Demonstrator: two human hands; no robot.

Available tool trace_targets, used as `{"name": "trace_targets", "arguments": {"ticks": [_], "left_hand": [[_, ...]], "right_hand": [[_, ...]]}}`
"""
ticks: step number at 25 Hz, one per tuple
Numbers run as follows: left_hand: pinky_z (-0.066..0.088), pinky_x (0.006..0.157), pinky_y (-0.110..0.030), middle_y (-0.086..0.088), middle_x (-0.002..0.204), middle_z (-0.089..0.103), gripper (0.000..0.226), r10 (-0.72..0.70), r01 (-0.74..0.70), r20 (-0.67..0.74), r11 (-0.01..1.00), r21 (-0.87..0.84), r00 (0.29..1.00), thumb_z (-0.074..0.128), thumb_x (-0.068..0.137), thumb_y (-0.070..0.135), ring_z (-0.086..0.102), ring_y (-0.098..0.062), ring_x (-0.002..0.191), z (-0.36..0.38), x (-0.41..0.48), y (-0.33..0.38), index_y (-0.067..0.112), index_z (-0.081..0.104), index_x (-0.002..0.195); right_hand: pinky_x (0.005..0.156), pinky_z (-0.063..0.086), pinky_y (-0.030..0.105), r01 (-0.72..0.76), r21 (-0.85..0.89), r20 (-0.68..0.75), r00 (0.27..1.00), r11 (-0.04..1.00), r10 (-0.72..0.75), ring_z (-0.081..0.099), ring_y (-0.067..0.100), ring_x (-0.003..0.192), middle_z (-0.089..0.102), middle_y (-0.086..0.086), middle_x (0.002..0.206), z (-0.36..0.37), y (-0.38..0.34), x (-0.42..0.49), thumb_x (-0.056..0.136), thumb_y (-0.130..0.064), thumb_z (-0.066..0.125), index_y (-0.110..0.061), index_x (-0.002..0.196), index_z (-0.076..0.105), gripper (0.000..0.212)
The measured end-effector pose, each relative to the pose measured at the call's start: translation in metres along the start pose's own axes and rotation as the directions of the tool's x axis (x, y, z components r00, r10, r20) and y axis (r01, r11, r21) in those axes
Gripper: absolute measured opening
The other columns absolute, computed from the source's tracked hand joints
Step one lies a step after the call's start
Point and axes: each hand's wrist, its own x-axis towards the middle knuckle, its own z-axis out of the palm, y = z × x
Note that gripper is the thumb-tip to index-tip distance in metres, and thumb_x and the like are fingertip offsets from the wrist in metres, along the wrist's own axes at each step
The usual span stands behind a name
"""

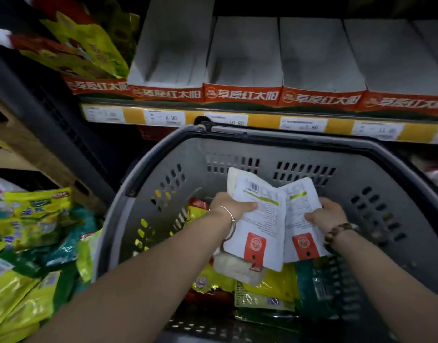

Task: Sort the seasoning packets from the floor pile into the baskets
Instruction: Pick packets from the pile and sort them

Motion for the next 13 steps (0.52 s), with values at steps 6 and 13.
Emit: {"name": "trace_targets", "arguments": {"ticks": [6, 13], "left_hand": [[0.052, 0.087, -0.046, -0.021, 0.109, 0.066, 0.044, -0.179, 0.188, 0.08, 0.973, -0.136, 0.981, 0.082, 0.069, 0.014, 0.066, -0.033, 0.096, 0.075, 0.023, -0.047, -0.005, 0.064, 0.105], [0.022, 0.113, -0.037, -0.01, 0.154, 0.006, 0.096, 0.308, -0.304, 0.124, 0.655, 0.692, 0.943, 0.062, 0.083, 0.047, 0.017, -0.029, 0.14, 0.094, 0.023, -0.066, 0.013, 0.0, 0.149]], "right_hand": [[0.089, 0.048, 0.045, -0.157, -0.268, 0.045, 0.983, 0.95, 0.175, 0.057, 0.04, 0.1, 0.061, 0.025, 0.114, -0.003, 0.06, 0.025, 0.086, 0.002, 0.055, 0.005, 0.11, 0.061, 0.025], [0.094, 0.044, 0.041, -0.073, -0.498, -0.12, 0.993, 0.864, 0.014, 0.052, 0.036, 0.115, 0.053, 0.02, 0.127, 0.009, 0.081, 0.018, 0.091, -0.014, 0.05, -0.007, 0.126, 0.047, 0.035]]}}
